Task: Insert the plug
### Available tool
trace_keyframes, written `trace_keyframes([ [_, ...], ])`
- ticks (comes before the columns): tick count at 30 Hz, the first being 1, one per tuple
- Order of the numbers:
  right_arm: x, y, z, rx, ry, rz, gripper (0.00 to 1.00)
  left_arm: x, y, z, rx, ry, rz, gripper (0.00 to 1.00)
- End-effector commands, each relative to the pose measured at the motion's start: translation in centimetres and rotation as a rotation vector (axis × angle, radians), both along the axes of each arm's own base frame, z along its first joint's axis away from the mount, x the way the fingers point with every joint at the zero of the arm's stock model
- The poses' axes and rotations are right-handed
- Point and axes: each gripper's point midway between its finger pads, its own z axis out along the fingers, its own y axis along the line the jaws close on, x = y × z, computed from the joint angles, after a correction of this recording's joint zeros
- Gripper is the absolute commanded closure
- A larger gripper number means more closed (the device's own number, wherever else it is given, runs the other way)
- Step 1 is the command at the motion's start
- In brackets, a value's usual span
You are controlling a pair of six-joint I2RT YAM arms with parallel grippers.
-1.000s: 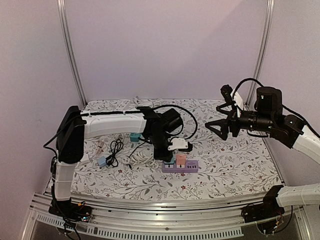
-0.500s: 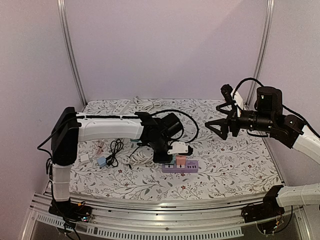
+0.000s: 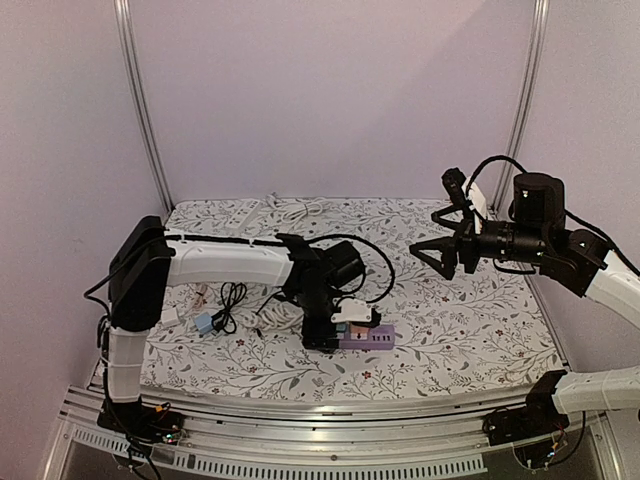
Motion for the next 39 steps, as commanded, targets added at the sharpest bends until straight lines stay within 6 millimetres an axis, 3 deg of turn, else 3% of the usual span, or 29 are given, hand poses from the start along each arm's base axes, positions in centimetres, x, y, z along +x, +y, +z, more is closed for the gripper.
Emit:
trace_keyframes([
  [1,0.1,0.0,0.8,0.022,-0.015,0.003,0.01,-1.0,1.4,-0.5,0.042,0.055,-0.004,0.01],
  [7,0.2,0.2,0.7,0.020,-0.007,0.009,0.01,0.4,0.2,3.4,-0.069,-0.020,0.018,0.01],
  [14,0.6,0.5,-0.6,-0.011,0.013,0.011,0.01,2.1,1.7,6.8,-0.154,-0.067,0.066,0.00],
  [17,0.8,0.6,-3.6,-0.088,0.015,0.038,0.01,2.0,2.3,8.2,-0.204,-0.089,0.076,0.00],
  [19,0.5,1.3,-7.4,-0.172,0.044,0.111,0.01,2.0,2.9,8.9,-0.244,-0.101,0.106,0.01],
  [23,-2.4,3.4,-13.7,-0.317,0.077,0.332,0.01,4.1,5.0,11.9,-0.407,-0.159,0.280,0.01],
  [26,-4.2,2.9,-18.6,-0.516,0.007,0.398,0.01,5.0,7.4,13.8,-0.502,-0.212,0.372,0.00],
  [28,-4.0,2.7,-20.3,-0.585,-0.023,0.435,0.01,5.7,8.6,15.0,-0.536,-0.299,0.407,0.01],
  [33,-0.5,2.9,-23.8,-0.750,-0.020,0.384,0.01,7.4,10.2,18.7,-0.617,-0.428,0.505,0.00],
  [39,-0.9,3.6,-27.0,-0.880,0.087,0.509,0.02,7.7,12.5,21.7,-0.703,-0.541,0.559,0.01],
])
